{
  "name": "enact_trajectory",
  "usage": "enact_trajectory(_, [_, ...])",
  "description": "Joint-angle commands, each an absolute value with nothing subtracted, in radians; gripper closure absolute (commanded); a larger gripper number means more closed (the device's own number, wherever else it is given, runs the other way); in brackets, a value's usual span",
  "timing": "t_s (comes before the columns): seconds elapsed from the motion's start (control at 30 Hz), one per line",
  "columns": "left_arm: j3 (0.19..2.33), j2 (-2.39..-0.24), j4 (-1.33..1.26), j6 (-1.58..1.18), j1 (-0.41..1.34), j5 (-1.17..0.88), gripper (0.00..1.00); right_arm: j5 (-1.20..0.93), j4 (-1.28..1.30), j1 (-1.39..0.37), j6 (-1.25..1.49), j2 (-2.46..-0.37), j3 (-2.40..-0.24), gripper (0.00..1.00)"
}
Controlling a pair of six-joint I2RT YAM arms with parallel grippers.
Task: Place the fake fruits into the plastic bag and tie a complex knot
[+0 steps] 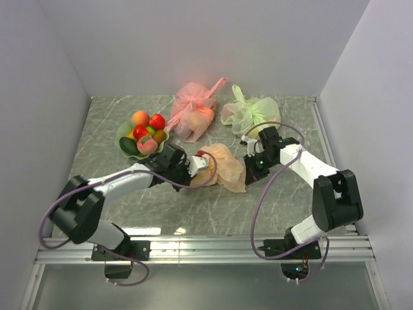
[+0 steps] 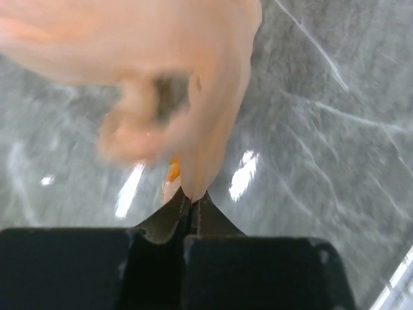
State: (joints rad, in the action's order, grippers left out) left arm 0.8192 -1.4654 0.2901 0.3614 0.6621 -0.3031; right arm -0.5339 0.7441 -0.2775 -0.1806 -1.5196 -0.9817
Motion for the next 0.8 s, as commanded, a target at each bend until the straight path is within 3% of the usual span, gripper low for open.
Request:
enact_trajectory(0.0, [0.867, -1.306, 0.437, 0.416, 0.573, -0.376, 1.0, -0.431, 0.736, -0.246, -0.216, -1.427, -0.996, 1.0])
enact_trajectory(0.2, [0.887, -1.126, 0.624, 0.511, 0.431, -0.509, 1.0, -0.357, 0.796, -0.164, -0.322, -1.315, -0.992, 1.0])
enact_trajectory(0.23, [0.884, -1.109, 0.632, 0.508, 0.431, -0.517, 1.0, -0.398, 0.814, -0.164, -0.331, -1.309, -1.011, 0.94])
enact_trajectory(0.27, [0.882, -1.106, 0.627, 0.5, 0.433, -0.558, 1.0, -0.435, 0.833, -0.164, -0.325, -1.292, -1.014, 0.79])
enact_trajectory(0.3, [0.885, -1.112, 0.62, 0.459, 0.437, -0.566, 1.0, -0.524, 0.828, -0.169, -0.312, -1.275, -1.009, 0.23])
enact_trajectory(0.33, [0.891, -1.135, 0.6, 0.434, 0.442, -0.569, 1.0, -0.564, 0.813, -0.175, -0.296, -1.257, -0.985, 0.02])
enact_trajectory(0.47, [0.945, -1.233, 0.577, 0.342, 0.456, -0.603, 1.0, -0.666, 0.538, -0.23, -0.085, -1.108, -0.829, 0.01])
enact_trajectory(0.77, [1.029, -1.359, 0.529, 0.227, 0.466, -0.66, 1.0, -0.733, 0.334, -0.242, 0.009, -1.247, -0.739, 0.0])
